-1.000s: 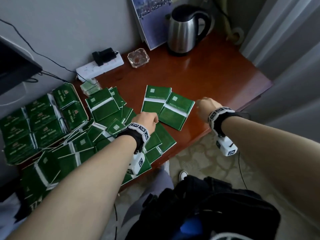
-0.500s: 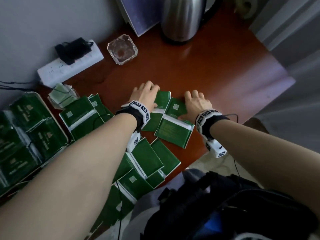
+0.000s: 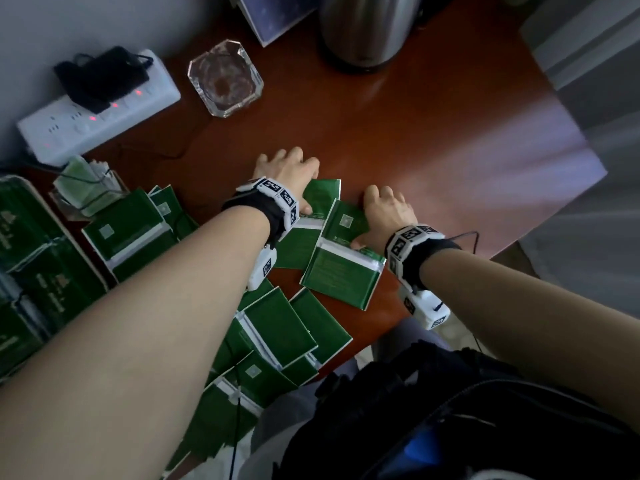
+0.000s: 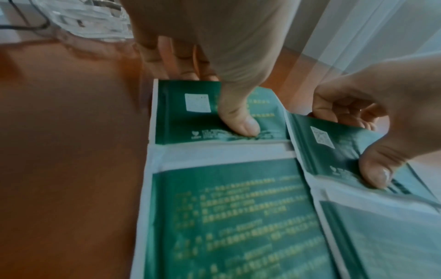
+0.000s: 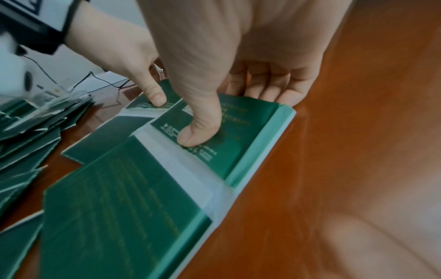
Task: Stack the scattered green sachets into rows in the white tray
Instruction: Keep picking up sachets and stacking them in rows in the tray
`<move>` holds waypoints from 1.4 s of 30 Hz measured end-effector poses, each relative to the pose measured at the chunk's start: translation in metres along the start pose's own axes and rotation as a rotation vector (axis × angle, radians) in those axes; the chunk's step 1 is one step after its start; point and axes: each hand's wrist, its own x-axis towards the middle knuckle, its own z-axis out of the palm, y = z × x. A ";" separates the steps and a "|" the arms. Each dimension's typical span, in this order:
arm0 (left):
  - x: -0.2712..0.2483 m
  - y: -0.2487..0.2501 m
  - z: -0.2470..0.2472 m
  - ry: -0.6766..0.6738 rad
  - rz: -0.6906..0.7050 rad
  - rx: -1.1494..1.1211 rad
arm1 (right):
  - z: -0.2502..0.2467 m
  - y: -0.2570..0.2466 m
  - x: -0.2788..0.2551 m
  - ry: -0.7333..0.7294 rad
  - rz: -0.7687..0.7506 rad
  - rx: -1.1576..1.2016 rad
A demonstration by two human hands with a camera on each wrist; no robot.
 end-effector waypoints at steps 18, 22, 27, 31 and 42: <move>-0.018 0.027 -0.016 0.030 -0.385 -0.292 | -0.071 0.031 0.042 -0.089 -0.305 -0.182; -0.034 0.050 -0.013 0.188 -0.394 -0.352 | -0.097 0.047 0.035 0.037 -0.380 -0.254; -0.050 0.090 0.022 0.352 -0.373 -0.462 | -0.074 0.065 0.016 0.098 -0.573 -0.367; -0.063 0.127 0.074 0.211 -0.286 -0.355 | -0.028 0.094 0.011 -0.005 -0.676 -0.492; -0.114 0.223 0.158 0.321 -0.299 -0.231 | 0.041 0.177 -0.028 0.146 -0.851 -0.615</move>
